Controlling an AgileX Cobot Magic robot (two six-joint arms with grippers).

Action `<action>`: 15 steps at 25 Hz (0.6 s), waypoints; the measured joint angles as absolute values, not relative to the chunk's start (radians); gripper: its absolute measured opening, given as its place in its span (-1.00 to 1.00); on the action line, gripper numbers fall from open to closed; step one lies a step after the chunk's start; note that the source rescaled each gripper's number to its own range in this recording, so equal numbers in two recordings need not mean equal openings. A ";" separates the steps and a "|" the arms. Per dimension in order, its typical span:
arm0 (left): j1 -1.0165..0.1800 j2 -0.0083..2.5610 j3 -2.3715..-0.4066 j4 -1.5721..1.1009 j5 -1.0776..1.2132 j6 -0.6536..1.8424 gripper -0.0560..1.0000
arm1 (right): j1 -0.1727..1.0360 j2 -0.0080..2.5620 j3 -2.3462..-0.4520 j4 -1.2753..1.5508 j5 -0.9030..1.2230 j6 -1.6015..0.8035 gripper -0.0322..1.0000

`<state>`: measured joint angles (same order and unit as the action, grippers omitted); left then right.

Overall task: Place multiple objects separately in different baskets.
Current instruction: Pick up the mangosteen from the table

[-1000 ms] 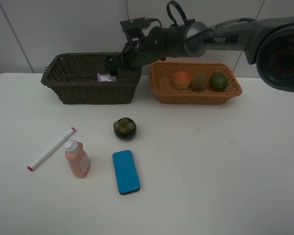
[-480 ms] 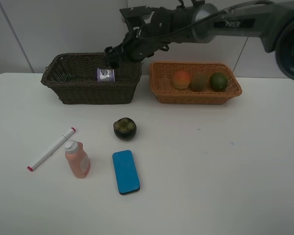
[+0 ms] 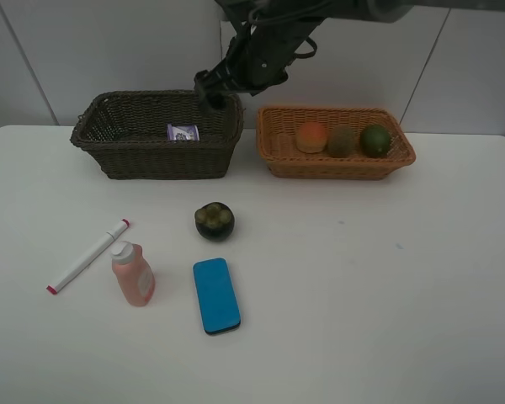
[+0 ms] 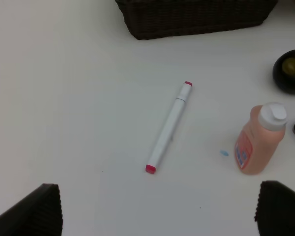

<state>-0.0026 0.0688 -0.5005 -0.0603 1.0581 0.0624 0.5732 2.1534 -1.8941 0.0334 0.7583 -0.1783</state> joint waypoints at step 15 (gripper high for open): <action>-0.003 0.069 -0.500 -0.060 1.058 0.062 1.00 | 0.530 1.845 -1.490 -0.068 0.818 -0.148 0.99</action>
<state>-0.0026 0.0688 -0.5005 -0.0603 1.0581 0.0624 0.5304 1.8452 -1.4897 -0.0676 0.8184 -0.1484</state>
